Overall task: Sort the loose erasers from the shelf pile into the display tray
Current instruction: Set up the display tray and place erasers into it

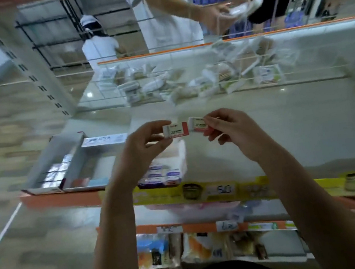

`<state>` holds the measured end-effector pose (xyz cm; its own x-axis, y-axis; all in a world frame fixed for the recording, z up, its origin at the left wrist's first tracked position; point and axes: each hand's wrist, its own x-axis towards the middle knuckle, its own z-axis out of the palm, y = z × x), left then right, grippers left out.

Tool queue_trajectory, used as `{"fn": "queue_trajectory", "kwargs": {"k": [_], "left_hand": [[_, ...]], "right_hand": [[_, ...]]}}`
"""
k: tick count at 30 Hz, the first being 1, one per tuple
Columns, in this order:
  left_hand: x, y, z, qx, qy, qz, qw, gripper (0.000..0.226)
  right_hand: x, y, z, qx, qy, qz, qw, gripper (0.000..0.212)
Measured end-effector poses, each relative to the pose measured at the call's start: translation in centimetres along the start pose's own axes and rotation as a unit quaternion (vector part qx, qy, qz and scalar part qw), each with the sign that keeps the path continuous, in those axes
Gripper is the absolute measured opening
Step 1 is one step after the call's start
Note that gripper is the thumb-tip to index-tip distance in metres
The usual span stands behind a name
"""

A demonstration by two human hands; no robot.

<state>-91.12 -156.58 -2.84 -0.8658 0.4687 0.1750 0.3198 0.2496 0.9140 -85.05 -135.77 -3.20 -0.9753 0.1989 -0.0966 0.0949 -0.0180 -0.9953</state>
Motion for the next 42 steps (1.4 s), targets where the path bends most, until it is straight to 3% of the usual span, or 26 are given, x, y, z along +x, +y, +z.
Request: {"fn": "queue_trajectory", "kwargs": {"k": [10,22,26,32,42], "left_hand": [[-0.6,-6.2,-14.1,-0.008,0.027,-0.009,1.000,0.039],[-0.7,-11.4,-27.0,0.010,0.072,-0.055,0.996,0.031],[-0.7,-12.4,-28.9,0.016,0.096,-0.055,0.994,0.030],[-0.9,-14.0,-29.8,-0.002,0.111,-0.065,0.992,0.031],[-0.6,-15.5,-30.0,-0.018,0.111,-0.077,0.991,0.031]], "right_hand": [[5.4,-1.2,13.5,-0.048,-0.078,-0.009,0.996,0.005],[11.6,-2.1,26.5,-0.120,-0.174,0.020,0.977,0.014],[13.5,-2.0,29.4,-0.223,-0.190,0.019,0.956,0.009],[15.7,-2.2,33.1,-0.437,-0.197,-0.079,0.874,0.016],[17.0,0.1,35.5,-0.457,-0.204,-0.077,0.862,0.015]]}}
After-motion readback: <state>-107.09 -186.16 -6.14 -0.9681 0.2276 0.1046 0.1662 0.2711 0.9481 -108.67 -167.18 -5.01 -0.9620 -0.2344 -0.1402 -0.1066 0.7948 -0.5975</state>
